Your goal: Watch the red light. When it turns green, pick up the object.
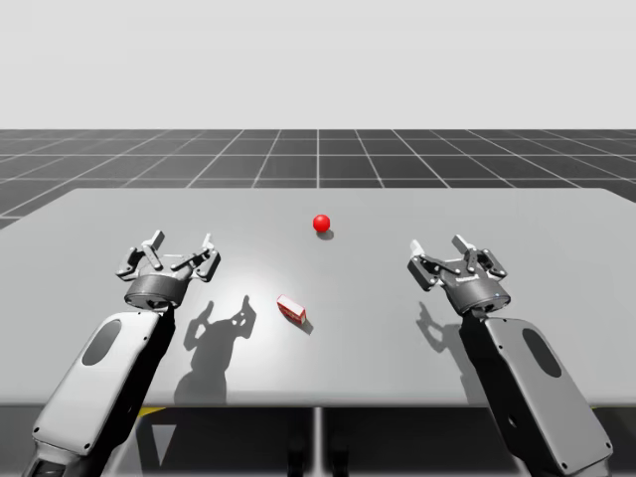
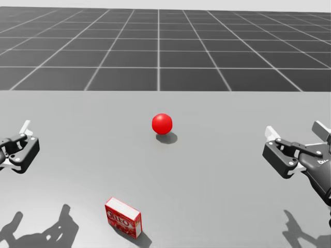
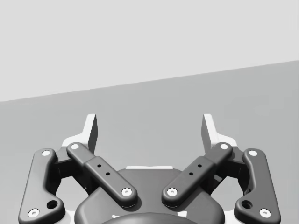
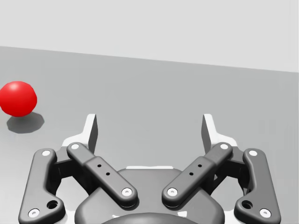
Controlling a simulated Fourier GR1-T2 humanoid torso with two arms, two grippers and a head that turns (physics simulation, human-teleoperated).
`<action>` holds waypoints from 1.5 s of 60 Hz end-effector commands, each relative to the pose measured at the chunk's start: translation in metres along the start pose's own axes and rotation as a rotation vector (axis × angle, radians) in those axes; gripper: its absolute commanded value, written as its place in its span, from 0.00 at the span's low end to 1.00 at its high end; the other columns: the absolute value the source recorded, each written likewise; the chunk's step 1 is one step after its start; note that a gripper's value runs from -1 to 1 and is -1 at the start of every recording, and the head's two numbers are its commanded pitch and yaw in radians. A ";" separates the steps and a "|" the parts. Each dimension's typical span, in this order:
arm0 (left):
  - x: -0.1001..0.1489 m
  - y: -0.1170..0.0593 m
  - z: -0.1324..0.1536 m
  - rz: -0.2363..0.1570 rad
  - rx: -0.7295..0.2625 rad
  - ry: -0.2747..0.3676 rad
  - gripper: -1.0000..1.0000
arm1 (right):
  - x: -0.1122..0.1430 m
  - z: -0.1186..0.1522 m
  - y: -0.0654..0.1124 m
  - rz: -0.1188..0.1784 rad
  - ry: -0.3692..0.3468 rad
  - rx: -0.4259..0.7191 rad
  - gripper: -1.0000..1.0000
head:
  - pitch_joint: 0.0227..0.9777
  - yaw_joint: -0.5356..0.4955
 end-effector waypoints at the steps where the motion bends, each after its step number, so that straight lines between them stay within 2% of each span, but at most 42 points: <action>1: 0.000 0.000 0.000 0.000 0.000 0.000 0.00 | 0.000 0.000 0.000 0.001 0.001 0.001 0.00 | 0.58 0.49; 61: -0.001 0.000 0.000 -0.002 -0.004 0.001 0.00 | 0.001 0.001 0.000 -0.004 -0.001 0.002 0.00 | 0.59 0.49; 70: -0.001 -0.001 0.000 -0.003 -0.004 0.001 0.00 | 0.001 0.001 0.000 -0.003 0.000 0.003 0.00 | 0.65 0.51; 90: -0.001 -0.003 -0.001 -0.009 -0.010 0.003 0.00 | 0.001 0.001 0.000 0.000 0.001 0.009 0.00 | 0.83 0.60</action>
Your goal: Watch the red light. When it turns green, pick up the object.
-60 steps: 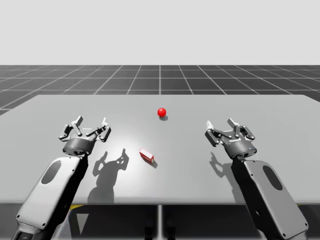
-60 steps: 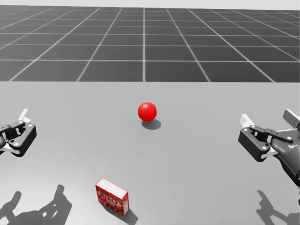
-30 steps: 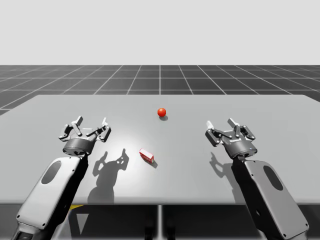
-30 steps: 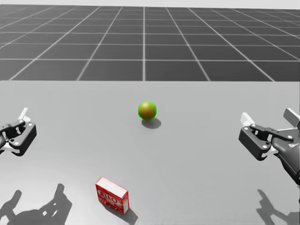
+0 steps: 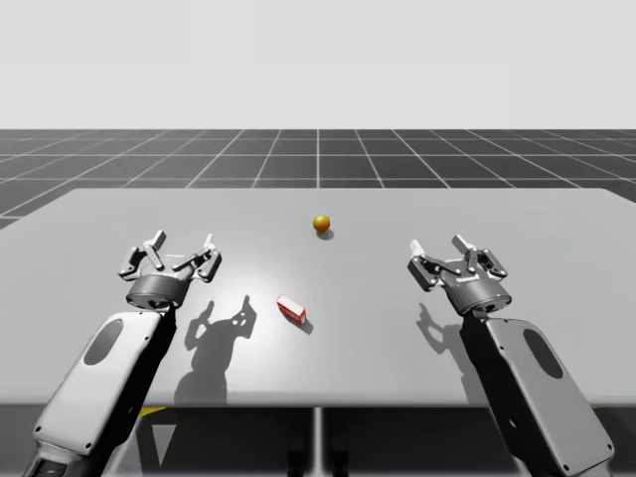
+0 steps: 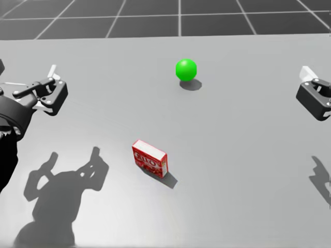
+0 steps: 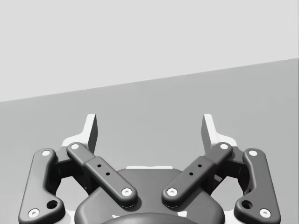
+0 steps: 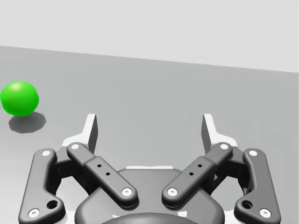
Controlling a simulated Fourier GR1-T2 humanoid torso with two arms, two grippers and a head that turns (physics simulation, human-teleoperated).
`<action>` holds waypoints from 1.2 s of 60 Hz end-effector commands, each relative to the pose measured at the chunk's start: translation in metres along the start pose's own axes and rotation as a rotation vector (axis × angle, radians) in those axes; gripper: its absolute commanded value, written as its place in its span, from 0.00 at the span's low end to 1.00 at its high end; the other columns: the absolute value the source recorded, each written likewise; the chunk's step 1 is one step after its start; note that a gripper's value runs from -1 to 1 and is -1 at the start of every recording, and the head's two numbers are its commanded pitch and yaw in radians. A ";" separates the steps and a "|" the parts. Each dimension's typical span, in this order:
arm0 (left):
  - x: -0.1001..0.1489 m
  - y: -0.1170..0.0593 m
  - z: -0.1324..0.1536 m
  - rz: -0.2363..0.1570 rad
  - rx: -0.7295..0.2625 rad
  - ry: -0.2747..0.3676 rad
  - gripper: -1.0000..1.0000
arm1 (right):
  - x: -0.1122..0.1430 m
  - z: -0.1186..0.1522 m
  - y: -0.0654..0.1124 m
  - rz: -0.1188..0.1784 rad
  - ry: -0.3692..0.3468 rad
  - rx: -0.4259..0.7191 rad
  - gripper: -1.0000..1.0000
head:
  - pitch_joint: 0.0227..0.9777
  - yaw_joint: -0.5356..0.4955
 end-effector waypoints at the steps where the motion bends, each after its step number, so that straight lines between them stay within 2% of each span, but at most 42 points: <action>1: -0.001 -0.001 -0.001 -0.003 -0.003 0.000 0.00 | 0.000 0.000 0.000 0.002 0.001 0.004 0.00 | 0.84 0.61; 8: 0.000 -0.001 -0.001 -0.003 -0.005 -0.002 0.00 | -0.002 -0.001 0.001 0.015 0.002 0.005 0.00 | 0.88 0.64; 17: 0.003 -0.001 0.001 0.007 -0.009 -0.008 0.00 | -0.004 -0.001 0.003 0.017 0.008 0.007 0.00 | 0.90 0.66; 20: 0.006 -0.004 0.004 0.027 -0.034 -0.003 0.00 | -0.005 -0.002 0.004 0.016 0.010 0.006 0.00 | 0.89 0.66; 27: 0.016 -0.012 0.014 0.024 -0.078 -0.027 0.00 | -0.006 -0.002 0.004 0.018 0.011 0.003 0.00 | 0.89 0.65; 31: 0.023 -0.017 0.020 0.046 -0.126 -0.030 0.00 | -0.006 -0.002 0.005 0.020 0.011 0.002 0.00 | 0.89 0.65; 33: 0.029 -0.021 0.027 0.082 -0.192 -0.014 0.00 | -0.007 -0.002 0.005 0.023 0.012 -0.001 0.00 | 0.88 0.65; 35: 0.034 -0.024 0.033 0.098 -0.234 -0.004 0.00 | -0.008 -0.002 0.005 0.023 0.013 -0.002 0.00 | 0.88 0.64; 38: 0.038 -0.026 0.040 0.097 -0.245 -0.013 0.00 | -0.008 -0.002 0.005 0.022 0.014 -0.004 0.00 | 0.88 0.64; 41: 0.041 -0.030 0.052 0.121 -0.292 -0.022 0.00 | -0.009 -0.003 0.004 0.019 0.016 -0.006 0.00 | 0.87 0.64; 55: 0.035 -0.037 0.098 0.089 -0.446 -0.018 0.00 | -0.010 -0.003 0.004 0.018 0.018 -0.006 0.00 | 0.87 0.64; 63: 0.023 -0.043 0.125 0.081 -0.543 0.028 0.00 | -0.010 -0.004 0.004 0.019 0.019 -0.007 0.00 | 0.87 0.64; 67: 0.016 -0.046 0.133 0.055 -0.559 0.036 0.00 | -0.010 -0.004 0.003 0.019 0.019 -0.008 0.00 | 0.87 0.64; 72: 0.007 -0.050 0.141 0.044 -0.581 0.062 0.00 | -0.010 -0.004 0.003 0.014 0.022 -0.007 0.00 | 0.87 0.64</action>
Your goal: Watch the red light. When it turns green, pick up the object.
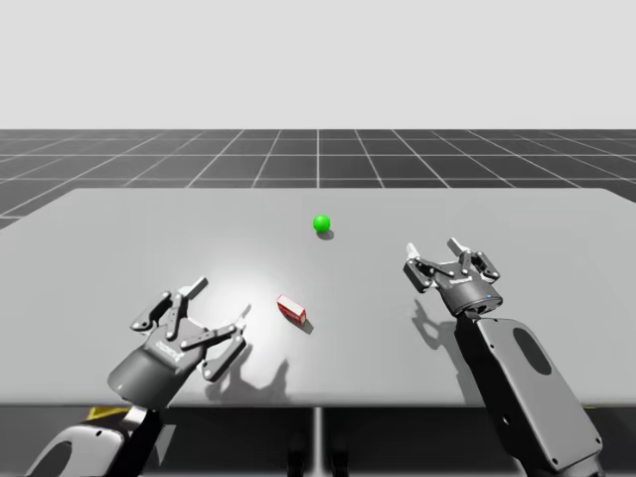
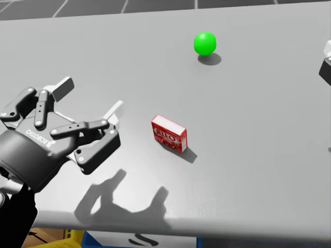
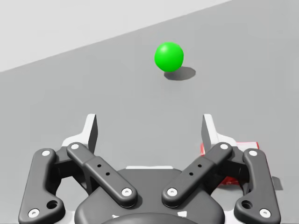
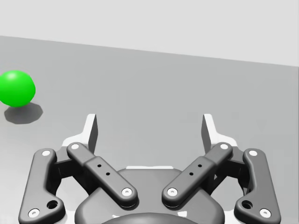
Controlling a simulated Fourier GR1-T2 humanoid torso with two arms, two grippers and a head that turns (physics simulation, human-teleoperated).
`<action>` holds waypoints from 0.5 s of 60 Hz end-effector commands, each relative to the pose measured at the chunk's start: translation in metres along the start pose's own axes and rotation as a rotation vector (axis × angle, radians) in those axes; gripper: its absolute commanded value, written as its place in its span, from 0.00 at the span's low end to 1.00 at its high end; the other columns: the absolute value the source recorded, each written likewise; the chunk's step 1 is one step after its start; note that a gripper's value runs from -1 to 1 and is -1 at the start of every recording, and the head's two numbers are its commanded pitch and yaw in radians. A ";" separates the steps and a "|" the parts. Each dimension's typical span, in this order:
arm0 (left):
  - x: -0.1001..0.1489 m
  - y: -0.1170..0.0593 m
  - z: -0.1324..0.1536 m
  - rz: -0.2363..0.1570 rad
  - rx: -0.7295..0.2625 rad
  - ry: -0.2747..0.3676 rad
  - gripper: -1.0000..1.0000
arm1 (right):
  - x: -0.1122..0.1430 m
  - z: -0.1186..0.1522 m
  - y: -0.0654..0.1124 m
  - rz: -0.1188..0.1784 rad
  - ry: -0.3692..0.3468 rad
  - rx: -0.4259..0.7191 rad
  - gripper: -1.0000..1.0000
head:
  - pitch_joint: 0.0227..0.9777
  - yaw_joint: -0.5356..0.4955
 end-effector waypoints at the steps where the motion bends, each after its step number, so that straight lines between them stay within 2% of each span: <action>1: -0.021 -0.023 0.016 -0.012 -0.074 0.057 0.00 | -0.001 -0.001 -0.001 -0.004 0.003 -0.001 0.00 | 0.87 0.64; 13: -0.040 -0.040 0.014 0.026 -0.127 0.115 0.00 | 0.000 -0.001 -0.001 -0.007 0.001 -0.001 0.00 | 0.86 0.64; 22: -0.049 -0.054 0.001 0.063 -0.146 0.151 0.00 | 0.001 -0.001 -0.001 -0.008 0.001 -0.006 0.00 | 0.86 0.63; 30: -0.054 -0.062 -0.010 0.075 -0.153 0.176 0.00 | 0.001 -0.001 -0.002 -0.008 0.001 -0.003 0.00 | 0.87 0.63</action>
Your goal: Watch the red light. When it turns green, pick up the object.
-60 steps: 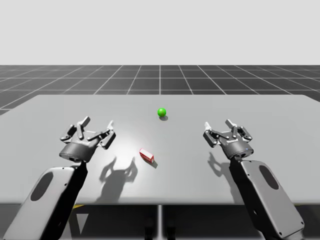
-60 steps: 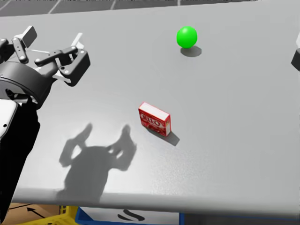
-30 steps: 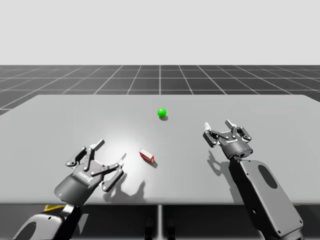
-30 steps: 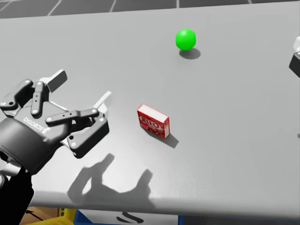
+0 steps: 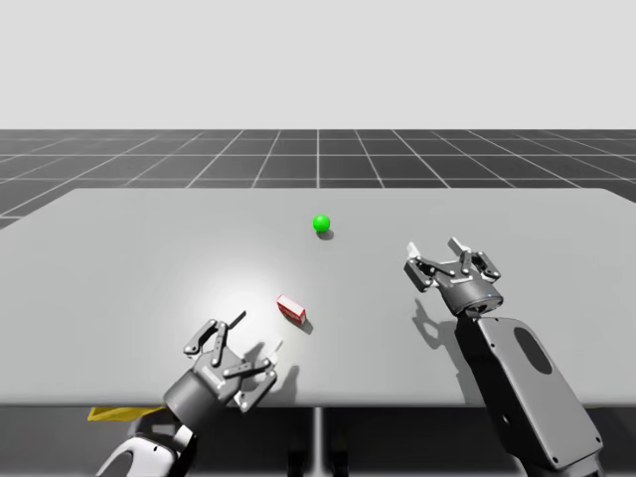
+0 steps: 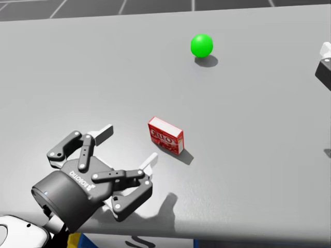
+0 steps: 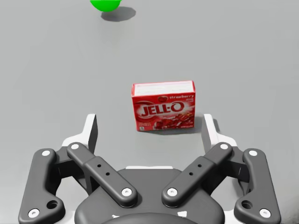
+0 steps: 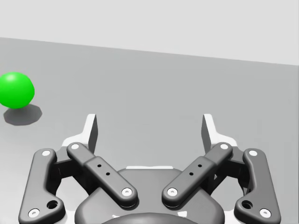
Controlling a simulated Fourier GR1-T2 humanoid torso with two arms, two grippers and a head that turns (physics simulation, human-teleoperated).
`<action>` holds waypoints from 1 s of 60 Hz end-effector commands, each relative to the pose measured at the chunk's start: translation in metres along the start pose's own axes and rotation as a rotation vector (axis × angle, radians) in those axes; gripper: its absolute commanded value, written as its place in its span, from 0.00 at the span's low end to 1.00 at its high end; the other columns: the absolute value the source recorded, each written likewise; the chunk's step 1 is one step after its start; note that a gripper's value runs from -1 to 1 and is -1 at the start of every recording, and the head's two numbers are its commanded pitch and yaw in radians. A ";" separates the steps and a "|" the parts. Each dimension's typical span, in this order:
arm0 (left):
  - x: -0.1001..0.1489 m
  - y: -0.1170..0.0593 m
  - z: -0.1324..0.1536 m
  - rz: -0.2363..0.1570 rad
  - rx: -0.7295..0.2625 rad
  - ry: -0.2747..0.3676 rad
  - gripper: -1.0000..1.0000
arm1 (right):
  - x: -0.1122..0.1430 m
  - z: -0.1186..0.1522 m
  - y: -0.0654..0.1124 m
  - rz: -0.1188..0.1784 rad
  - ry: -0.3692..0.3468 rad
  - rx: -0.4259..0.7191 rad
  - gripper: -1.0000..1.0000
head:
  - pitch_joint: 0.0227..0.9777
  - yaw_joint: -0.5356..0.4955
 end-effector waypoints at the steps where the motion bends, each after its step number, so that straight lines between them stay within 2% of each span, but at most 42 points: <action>1: -0.008 -0.013 -0.016 0.027 -0.019 0.034 0.00 | 0.000 0.000 -0.001 0.000 0.000 0.001 0.00 | 0.87 0.63; 14: -0.011 -0.015 -0.035 0.089 -0.019 0.086 0.00 | 0.001 0.000 -0.001 0.002 -0.003 0.003 0.00 | 0.87 0.62; 20: -0.011 -0.017 -0.044 0.102 -0.023 0.107 0.00 | 0.000 0.000 -0.001 0.001 -0.003 0.004 0.00 | 0.87 0.63; 39: -0.009 -0.017 -0.072 0.120 0.012 0.137 0.00 | 0.001 0.000 -0.002 -0.003 -0.006 0.001 0.00 | 0.87 0.62; 50: -0.009 -0.020 -0.091 0.110 0.019 0.149 0.00 | 0.002 0.001 -0.003 0.004 -0.013 -0.003 0.00 | 0.87 0.62; 53: -0.011 -0.019 -0.097 0.123 0.024 0.158 0.00 | 0.003 0.001 -0.003 0.004 -0.015 -0.003 0.00 | 0.87 0.61; 60: -0.016 -0.018 -0.101 0.126 0.037 0.174 0.00 | 0.004 0.002 -0.004 0.001 -0.019 -0.005 0.00 | 0.87 0.61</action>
